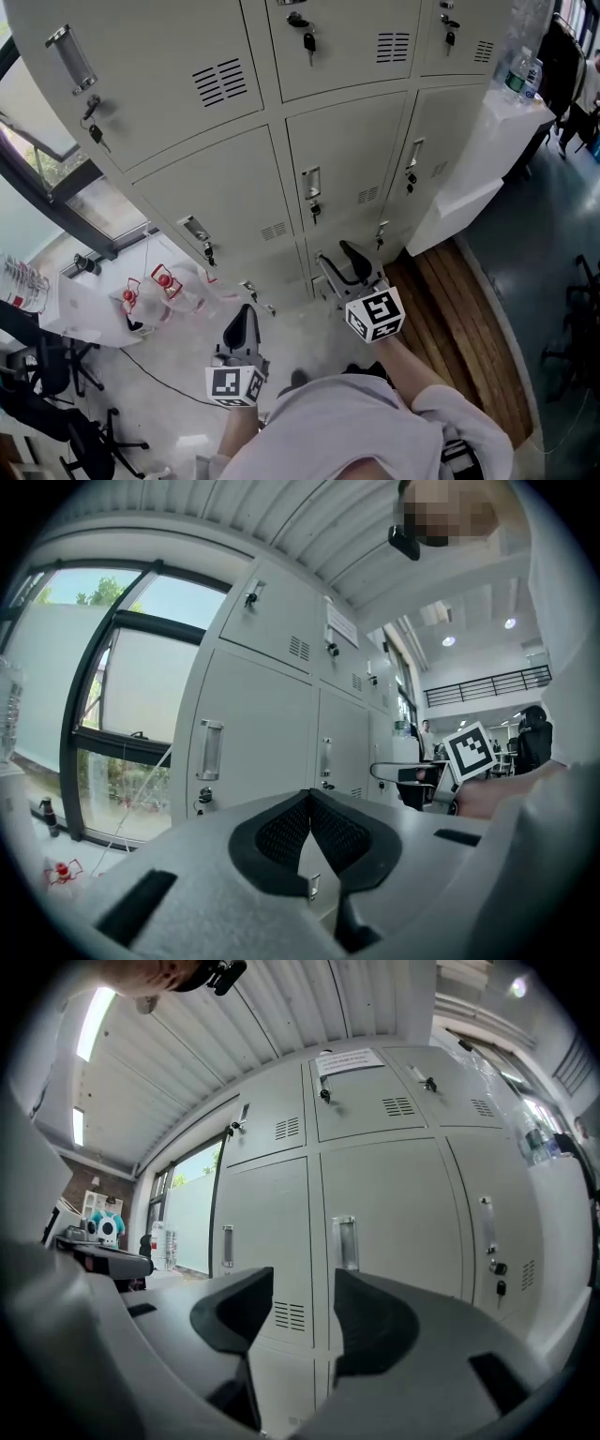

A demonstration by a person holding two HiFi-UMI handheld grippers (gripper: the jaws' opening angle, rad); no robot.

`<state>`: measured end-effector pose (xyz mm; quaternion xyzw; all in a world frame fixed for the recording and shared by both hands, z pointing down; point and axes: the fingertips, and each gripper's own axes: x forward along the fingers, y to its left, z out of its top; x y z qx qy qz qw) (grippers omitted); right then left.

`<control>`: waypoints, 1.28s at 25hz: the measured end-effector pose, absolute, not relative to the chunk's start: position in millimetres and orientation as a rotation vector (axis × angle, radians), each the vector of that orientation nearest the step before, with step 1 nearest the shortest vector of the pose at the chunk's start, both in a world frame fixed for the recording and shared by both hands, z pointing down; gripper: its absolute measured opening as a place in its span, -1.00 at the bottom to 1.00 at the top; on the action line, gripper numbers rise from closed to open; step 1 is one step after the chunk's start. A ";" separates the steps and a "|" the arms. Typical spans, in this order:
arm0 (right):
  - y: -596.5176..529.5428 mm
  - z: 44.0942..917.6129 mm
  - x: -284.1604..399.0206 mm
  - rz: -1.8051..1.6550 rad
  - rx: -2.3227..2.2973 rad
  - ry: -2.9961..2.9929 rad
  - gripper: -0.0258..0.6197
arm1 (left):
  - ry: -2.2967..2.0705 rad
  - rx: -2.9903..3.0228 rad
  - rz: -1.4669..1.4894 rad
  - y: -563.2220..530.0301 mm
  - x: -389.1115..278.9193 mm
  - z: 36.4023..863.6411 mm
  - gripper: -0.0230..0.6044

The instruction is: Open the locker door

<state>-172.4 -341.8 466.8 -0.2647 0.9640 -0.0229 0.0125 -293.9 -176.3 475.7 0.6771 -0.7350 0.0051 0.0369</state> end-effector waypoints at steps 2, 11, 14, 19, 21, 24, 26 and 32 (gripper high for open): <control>-352.9 467.7 -183.2 -0.050 -0.817 3.011 -0.29 | -2.274 2.052 0.020 -174.3 -299.7 477.3 -0.92; -405.4 464.5 -229.8 0.047 -0.784 3.030 -0.29 | -2.349 1.960 0.036 -173.6 -321.0 479.0 -0.92; -422.0 461.3 -242.6 0.079 -0.776 3.035 -0.29 | -2.373 1.919 0.036 -170.5 -328.7 480.8 -0.92; -442.9 458.2 -260.1 0.107 -0.755 3.048 -0.29 | -2.425 1.825 0.042 -160.4 -344.8 483.6 -0.92; -448.8 458.0 -266.3 0.124 -0.761 3.049 -0.29 | -2.443 1.802 0.046 -158.5 -349.6 484.3 -0.92; -454.7 456.1 -273.6 0.112 -0.776 3.037 -0.29 | -2.447 1.789 0.053 -158.7 -353.7 485.2 -0.92; -456.1 454.5 -277.2 0.110 -0.775 3.032 -0.29 | -2.439 1.797 0.059 -161.4 -353.4 485.9 -0.92; -453.1 455.8 -283.1 0.113 -0.761 3.039 -0.30 | -2.417 1.802 0.073 -162.7 -353.5 491.5 -0.92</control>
